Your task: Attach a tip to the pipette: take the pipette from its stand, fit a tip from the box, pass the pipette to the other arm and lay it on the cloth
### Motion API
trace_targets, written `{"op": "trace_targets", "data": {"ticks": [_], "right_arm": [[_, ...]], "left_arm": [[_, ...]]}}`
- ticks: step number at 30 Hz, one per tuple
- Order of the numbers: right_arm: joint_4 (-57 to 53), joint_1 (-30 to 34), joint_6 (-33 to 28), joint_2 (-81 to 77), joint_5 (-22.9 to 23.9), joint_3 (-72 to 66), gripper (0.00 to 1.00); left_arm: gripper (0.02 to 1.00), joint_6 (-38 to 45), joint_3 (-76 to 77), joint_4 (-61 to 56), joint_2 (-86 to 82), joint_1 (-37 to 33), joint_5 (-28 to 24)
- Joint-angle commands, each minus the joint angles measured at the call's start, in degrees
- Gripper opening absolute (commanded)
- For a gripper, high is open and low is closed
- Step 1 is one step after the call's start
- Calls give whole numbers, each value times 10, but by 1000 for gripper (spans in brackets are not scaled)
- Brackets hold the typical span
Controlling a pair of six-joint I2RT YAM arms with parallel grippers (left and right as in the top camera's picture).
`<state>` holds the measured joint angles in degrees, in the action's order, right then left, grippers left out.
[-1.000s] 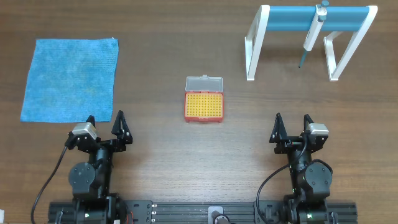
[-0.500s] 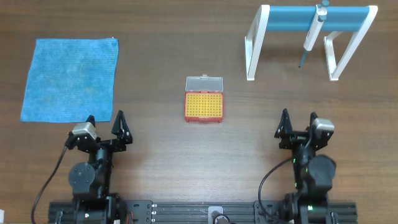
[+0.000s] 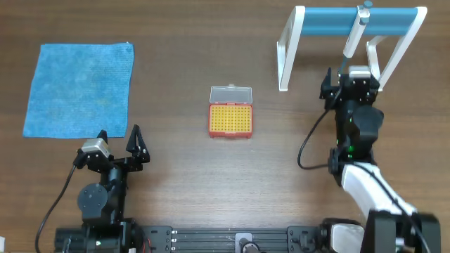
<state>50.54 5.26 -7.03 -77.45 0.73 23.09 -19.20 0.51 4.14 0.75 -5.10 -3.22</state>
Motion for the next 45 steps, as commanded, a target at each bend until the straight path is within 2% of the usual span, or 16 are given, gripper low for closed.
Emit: {"op": "trace_targets", "data": {"ticks": [1,3,6,28,29,30,31,32,39,45], "right_arm": [[10,7,-12,-96,5,89,816],[21,14,3,-134,5,116,816],[38,25,70,-163,-3,130,816],[45,27,70,-230,-4,182,805],[45,27,70,-230,-4,182,766],[45,27,70,-230,-4,182,599],[45,27,70,-230,-4,182,244],[45,27,70,-230,-4,182,82],[55,25,70,-225,-4,182,77],[43,23,70,-160,-4,161,77]], "left_arm": [[921,6,-2,2,-4,-1,0],[923,6,-2,2,-4,-1,0],[921,6,-2,2,-4,-1,0],[921,6,-2,2,-4,-1,0],[921,6,-2,2,-4,-1,0],[923,6,-2,2,-4,-1,0],[921,6,-2,2,-4,-1,0],[921,6,-2,2,-4,-1,0],[921,6,-2,2,-4,-1,0],[921,6,-2,2,-4,-1,0]]}}
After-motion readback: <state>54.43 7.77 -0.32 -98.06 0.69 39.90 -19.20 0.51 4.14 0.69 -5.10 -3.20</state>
